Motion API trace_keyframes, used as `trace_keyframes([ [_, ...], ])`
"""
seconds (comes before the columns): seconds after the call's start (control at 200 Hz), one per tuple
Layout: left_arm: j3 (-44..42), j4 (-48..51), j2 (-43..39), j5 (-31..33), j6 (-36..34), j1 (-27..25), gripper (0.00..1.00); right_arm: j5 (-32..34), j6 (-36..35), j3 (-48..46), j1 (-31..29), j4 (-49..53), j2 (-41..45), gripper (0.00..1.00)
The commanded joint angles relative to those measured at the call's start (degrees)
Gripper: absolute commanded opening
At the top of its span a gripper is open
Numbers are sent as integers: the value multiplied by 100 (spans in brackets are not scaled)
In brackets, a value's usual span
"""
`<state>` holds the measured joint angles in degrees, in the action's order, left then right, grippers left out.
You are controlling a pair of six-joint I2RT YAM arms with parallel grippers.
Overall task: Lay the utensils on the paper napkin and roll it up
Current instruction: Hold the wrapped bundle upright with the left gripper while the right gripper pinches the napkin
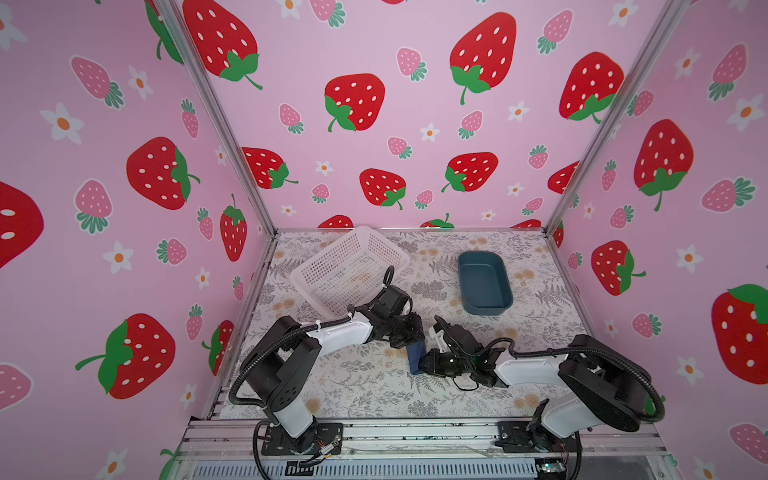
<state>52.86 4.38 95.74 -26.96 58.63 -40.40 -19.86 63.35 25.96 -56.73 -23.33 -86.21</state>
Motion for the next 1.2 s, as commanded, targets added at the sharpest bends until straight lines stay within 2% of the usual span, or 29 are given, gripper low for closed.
trace_keyframes([
  [0.0,159,20,-28,76,-14,-12,0,93,37,-107,29,66,128,14],
  [0.6,482,-69,167,-22,85,-88,0,38,81,-404,48,-67,-295,13],
  [1.04,522,-34,408,68,85,-118,0,-35,46,-348,51,-144,-232,13],
  [1.195,533,1,502,125,79,-124,0,11,46,-287,56,-61,82,17],
])
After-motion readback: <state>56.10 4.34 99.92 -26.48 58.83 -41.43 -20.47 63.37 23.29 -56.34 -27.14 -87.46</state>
